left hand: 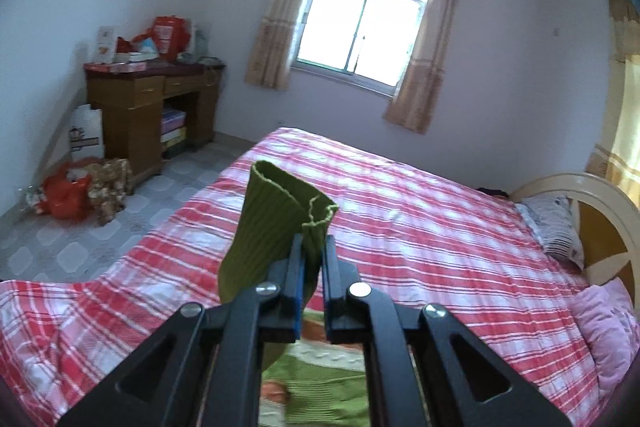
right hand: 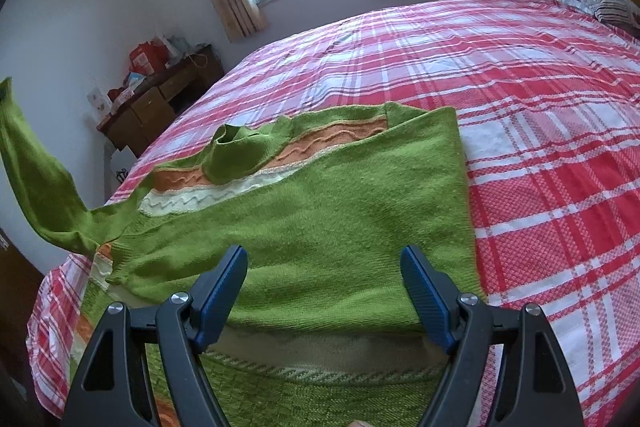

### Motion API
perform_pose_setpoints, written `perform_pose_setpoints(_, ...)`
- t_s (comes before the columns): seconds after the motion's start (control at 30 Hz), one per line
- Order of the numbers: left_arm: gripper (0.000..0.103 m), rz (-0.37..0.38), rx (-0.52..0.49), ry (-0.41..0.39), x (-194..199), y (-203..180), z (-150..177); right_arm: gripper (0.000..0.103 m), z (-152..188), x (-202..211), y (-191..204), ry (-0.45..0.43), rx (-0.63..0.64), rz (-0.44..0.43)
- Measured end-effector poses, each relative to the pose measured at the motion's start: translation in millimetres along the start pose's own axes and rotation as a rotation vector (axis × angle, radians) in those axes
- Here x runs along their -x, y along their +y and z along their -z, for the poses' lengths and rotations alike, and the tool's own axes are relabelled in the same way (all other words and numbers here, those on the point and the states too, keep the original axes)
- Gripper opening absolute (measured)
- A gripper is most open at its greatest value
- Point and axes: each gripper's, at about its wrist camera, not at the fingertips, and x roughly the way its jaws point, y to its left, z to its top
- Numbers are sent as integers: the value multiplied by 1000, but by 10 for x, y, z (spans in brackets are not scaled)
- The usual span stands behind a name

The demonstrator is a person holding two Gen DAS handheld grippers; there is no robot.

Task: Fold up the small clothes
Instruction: 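Lift the cuff with the left tool and carry it across the body, then lay the sleeve on the folded sleeve and open the left tool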

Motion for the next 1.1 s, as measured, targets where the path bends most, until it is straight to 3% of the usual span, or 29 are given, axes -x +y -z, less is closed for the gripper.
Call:
perform_pose_setpoints(0.37, 7, 134, -62, 83, -496, -891, 434, 80, 5, 107, -110, -55, -58, -29)
perform_pose_setpoints(0.53, 7, 165, -83, 153, -815, -1277, 856, 80, 7, 182, -209, -102, -107, -47)
perform_pose_setpoints(0.73, 8, 146, -160, 255, -1194, -1711, 1437, 82, 19, 268, -342, -159, -178, -76)
perform_pose_setpoints(0.77, 13, 127, -184, 275, -1245, -1751, 1526, 83, 20, 274, -355, -165, -185, -82)
perform_pose_setpoints(0.87, 43, 108, -256, 344, -1294, -1834, 1750, 84, 22, 287, -375, -173, -194, -100)
perform_pose_setpoints(1.0, 69, 106, -359, 265, -952, -1612, 1824, 84, 25, 301, -411, -181, -213, -115)
perform_pose_setpoints(1.1, 78, 7, -405, 205, -846, -1229, 1759, 84, 29, 303, -410, -181, -216, -111)
